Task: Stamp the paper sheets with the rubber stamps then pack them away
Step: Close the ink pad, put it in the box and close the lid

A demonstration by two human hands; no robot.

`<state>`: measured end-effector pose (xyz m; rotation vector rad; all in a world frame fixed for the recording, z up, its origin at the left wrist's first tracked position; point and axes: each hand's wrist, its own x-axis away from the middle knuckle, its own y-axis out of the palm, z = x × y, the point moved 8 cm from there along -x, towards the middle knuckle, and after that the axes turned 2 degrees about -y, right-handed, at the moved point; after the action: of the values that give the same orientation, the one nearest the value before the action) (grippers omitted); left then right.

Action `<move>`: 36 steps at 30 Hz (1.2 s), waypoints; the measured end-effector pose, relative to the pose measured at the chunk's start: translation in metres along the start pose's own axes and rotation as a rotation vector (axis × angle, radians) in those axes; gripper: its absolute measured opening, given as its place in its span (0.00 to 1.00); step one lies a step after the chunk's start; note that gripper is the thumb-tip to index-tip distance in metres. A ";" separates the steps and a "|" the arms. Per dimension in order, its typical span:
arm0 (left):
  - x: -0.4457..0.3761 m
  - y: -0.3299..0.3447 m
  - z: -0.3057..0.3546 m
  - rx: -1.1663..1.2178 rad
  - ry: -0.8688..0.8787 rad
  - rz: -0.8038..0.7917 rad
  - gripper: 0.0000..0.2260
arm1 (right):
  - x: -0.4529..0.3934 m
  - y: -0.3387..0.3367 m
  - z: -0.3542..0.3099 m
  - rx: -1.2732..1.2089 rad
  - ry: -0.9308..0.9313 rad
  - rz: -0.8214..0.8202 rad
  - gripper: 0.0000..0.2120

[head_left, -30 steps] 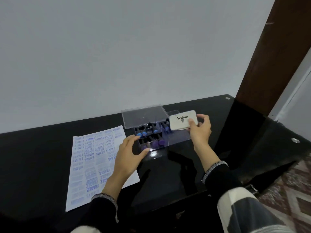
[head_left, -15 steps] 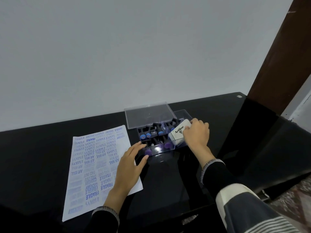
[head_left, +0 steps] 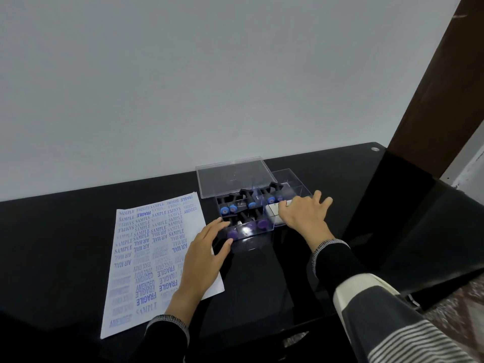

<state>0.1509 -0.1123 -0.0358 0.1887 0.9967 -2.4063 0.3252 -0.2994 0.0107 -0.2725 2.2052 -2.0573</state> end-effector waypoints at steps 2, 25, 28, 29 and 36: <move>0.000 0.000 0.000 0.012 0.003 0.000 0.17 | 0.005 0.002 -0.003 -0.048 0.016 -0.002 0.22; -0.141 -0.019 -0.046 -0.373 -0.077 -0.124 0.13 | 0.072 0.049 -0.037 -0.367 -0.389 0.346 0.28; -0.150 -0.012 -0.051 -0.440 -0.068 -0.073 0.09 | 0.073 0.050 -0.038 -0.363 -0.395 0.349 0.28; -0.151 -0.012 -0.050 -0.463 -0.061 -0.048 0.08 | 0.072 0.050 -0.038 -0.363 -0.393 0.346 0.29; -0.161 -0.042 -0.020 -0.498 0.040 0.115 0.11 | 0.072 0.051 -0.038 -0.375 -0.384 0.333 0.28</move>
<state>0.2653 -0.0070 0.0264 0.1085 1.5203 -1.9856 0.2444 -0.2743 -0.0347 -0.2801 2.1927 -1.2953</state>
